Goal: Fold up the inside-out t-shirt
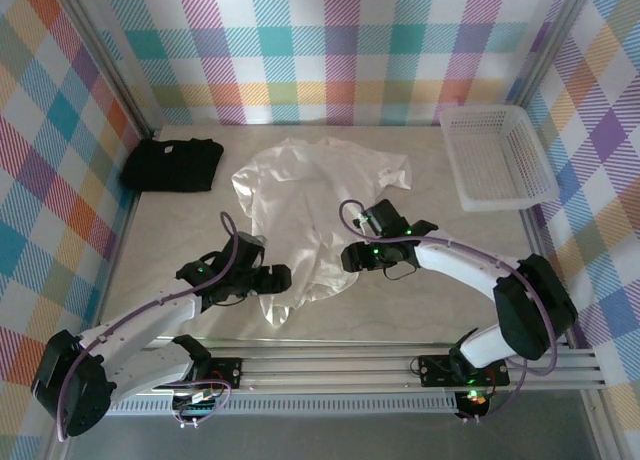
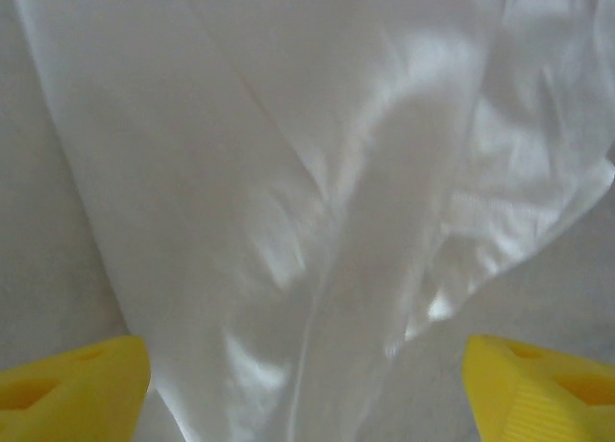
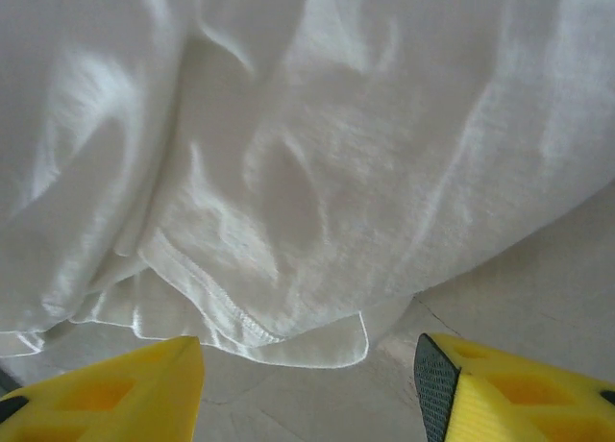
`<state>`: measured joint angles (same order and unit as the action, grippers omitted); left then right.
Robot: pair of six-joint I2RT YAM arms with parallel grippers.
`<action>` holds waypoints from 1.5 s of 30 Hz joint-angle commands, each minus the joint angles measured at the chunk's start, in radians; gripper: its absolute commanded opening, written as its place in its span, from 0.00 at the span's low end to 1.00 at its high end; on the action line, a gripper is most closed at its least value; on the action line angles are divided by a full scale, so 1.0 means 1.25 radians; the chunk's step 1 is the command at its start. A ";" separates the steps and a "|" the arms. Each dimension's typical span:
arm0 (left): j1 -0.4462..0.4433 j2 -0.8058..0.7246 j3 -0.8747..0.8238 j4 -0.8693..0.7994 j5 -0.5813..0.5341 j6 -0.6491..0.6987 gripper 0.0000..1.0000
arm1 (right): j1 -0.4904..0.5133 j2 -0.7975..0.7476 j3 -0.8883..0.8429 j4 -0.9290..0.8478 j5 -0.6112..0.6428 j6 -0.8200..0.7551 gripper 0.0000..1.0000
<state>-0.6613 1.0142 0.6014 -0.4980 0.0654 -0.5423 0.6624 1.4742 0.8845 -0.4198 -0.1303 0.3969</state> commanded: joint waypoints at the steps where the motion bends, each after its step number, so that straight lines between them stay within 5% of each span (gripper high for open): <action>1: -0.046 0.018 -0.004 -0.033 0.040 -0.016 0.77 | 0.001 0.031 0.012 -0.030 0.018 0.031 0.60; 8: -0.074 0.152 -0.002 0.051 0.074 -0.007 0.46 | 0.001 0.056 -0.044 0.029 -0.025 0.061 0.55; 18: -0.074 0.134 -0.001 0.079 0.026 -0.008 0.01 | 0.001 0.110 -0.036 0.082 0.024 0.032 0.20; 25: -0.060 0.028 0.013 0.039 -0.077 -0.020 0.00 | -0.013 0.045 -0.015 0.037 0.126 -0.014 0.00; 34: 0.098 -0.193 0.177 0.133 -0.217 -0.071 0.00 | -0.124 -0.258 0.202 -0.026 0.198 -0.127 0.00; 40: 0.112 -0.207 0.257 0.136 -0.287 -0.033 0.00 | -0.128 -0.288 0.337 -0.054 0.266 -0.217 0.00; 45: 0.112 -0.229 0.147 0.058 -0.281 -0.055 0.00 | -0.127 -0.294 0.255 -0.118 0.317 -0.198 0.00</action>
<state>-0.5327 0.7303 0.8612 -0.3264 -0.2577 -0.6064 0.5034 1.0855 1.2812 -0.4500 0.1993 0.1688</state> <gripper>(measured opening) 0.049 0.041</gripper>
